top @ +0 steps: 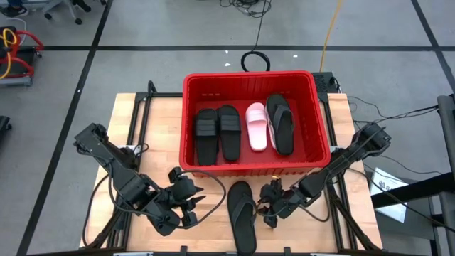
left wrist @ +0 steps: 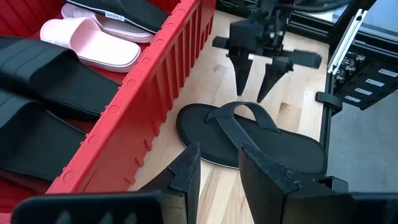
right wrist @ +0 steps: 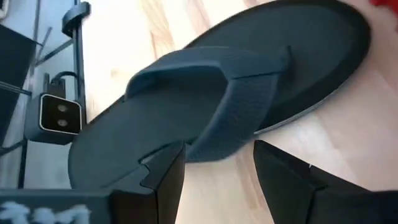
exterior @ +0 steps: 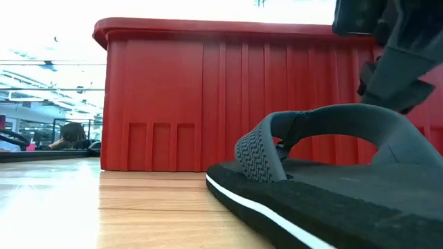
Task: Pick and place slides into bin
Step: Put the black slipper into the red bin
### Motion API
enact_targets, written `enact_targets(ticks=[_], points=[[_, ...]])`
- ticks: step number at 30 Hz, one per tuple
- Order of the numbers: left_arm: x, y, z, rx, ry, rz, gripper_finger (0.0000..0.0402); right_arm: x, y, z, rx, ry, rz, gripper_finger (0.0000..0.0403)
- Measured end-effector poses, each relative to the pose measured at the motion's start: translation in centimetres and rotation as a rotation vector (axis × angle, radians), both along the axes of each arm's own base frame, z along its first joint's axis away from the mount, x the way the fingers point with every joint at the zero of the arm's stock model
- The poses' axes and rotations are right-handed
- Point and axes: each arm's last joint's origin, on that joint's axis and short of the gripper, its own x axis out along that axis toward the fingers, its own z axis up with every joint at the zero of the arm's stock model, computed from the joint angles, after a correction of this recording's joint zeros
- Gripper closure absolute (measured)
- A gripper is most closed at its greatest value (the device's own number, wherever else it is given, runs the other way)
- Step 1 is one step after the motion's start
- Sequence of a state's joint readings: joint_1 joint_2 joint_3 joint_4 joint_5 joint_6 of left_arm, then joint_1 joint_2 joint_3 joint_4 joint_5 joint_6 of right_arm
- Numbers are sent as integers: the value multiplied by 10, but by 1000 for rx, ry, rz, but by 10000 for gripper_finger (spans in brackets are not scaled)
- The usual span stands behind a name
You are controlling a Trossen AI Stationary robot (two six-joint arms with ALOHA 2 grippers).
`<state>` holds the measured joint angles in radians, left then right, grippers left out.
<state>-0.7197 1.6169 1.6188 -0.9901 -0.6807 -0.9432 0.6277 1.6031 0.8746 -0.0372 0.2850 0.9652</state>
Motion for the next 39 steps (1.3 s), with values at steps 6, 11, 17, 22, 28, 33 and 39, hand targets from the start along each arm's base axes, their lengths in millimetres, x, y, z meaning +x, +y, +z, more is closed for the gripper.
enact_targets(ticks=[6,11,17,22,28,33,39], points=[[0,0,0,-1,-1,1,295,12,6,-9,54,-49,12,219],[0,0,0,-2,0,1,295,15,1,-12,44,-42,-1,219],[0,0,0,-2,-1,1,295,15,1,-12,8,-49,33,219],[0,0,0,-3,-1,2,295,18,-4,-12,1,-46,12,219],[0,0,0,-3,-1,2,295,20,-8,-12,3,-44,1,220],[0,0,0,-3,-1,2,295,21,-7,-14,-16,-48,21,220],[0,0,0,-1,-1,1,295,23,-8,-22,-7,-14,33,222]])
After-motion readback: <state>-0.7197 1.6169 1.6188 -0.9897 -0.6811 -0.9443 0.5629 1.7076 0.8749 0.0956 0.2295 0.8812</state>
